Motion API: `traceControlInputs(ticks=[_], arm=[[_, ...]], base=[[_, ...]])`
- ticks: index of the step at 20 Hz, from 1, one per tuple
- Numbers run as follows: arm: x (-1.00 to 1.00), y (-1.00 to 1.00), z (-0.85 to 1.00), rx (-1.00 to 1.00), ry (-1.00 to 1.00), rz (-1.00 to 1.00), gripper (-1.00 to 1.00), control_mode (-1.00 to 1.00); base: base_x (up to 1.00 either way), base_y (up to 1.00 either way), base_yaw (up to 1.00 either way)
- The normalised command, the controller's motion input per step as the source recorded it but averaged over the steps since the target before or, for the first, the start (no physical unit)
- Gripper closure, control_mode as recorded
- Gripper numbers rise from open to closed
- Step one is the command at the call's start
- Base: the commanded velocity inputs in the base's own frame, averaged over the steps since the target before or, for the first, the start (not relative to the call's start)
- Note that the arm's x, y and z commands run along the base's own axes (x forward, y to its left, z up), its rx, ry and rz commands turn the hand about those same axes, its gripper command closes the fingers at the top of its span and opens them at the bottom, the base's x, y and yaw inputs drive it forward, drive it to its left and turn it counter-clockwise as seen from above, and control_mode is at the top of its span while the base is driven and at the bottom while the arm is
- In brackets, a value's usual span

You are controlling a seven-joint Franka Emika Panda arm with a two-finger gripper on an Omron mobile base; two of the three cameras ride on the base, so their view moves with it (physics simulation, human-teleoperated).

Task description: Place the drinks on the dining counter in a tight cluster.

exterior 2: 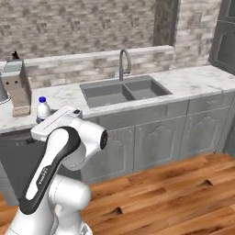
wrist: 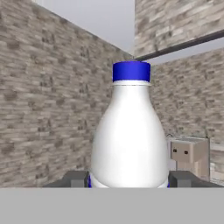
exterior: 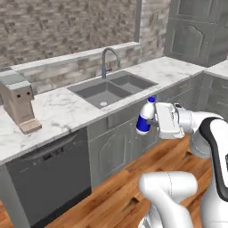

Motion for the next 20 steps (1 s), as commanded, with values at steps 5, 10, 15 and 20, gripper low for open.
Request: traceControlInputs(ticks=[5, 10, 15, 20], arm=[[0.0, 0.0, 0.0, 0.0, 0.0, 0.0, 1.0, 1.0], [0.0, 0.0, 0.0, 0.0, 0.0, 0.0, 1.0, 1.0], [0.0, 0.0, 0.0, 0.0, 0.0, 0.0, 1.0, 1.0], [0.0, 0.0, 0.0, 0.0, 0.0, 0.0, 1.0, 1.0]], base=[[-1.0, 0.19, 0.44], [-0.49, 0.93, 0.23], [-0.02, 1.0, 0.03], [0.18, 1.0, -0.03]])
